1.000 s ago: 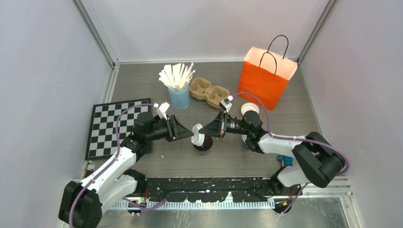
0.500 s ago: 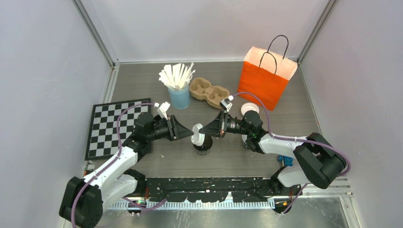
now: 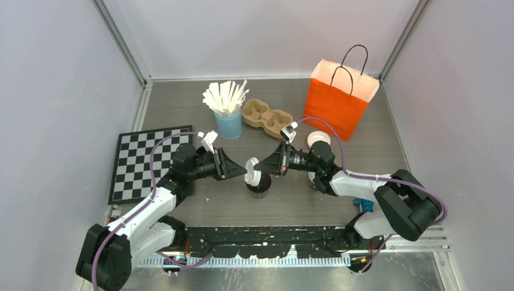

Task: Pack the takeout coffee

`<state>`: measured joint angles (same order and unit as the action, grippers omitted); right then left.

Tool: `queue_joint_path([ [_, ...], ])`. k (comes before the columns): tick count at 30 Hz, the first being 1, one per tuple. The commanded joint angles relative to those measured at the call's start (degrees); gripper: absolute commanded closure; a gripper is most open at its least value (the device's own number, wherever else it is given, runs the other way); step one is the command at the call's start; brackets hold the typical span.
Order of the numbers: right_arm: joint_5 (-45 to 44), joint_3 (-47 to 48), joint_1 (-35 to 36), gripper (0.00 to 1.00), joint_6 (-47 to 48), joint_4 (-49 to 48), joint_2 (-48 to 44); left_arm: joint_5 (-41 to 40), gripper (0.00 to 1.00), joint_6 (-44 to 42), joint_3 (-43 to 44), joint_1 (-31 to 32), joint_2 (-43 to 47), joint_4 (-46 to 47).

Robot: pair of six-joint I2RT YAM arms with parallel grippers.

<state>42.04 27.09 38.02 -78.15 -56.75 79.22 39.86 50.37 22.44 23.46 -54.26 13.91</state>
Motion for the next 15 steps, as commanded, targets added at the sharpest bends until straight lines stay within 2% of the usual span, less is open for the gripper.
queue_joint_path([
  [1, -0.7, 2.1, -0.2, 1.00, 1.0, -2.2, -0.4, 1.2, 0.71, -0.7, -0.1, 0.4, -0.1, 4.1],
  [9, -0.6, 1.8, -0.2, 0.98, 0.6, -3.2, 0.3, 1.8, 0.83, -0.1, -0.1, 0.8, -0.8, 5.9],
  [15, -0.6, 1.3, -0.2, 0.86, 0.7, -3.3, 0.6, 1.2, 0.92, -0.5, 0.0, 0.8, -0.2, 4.7],
])
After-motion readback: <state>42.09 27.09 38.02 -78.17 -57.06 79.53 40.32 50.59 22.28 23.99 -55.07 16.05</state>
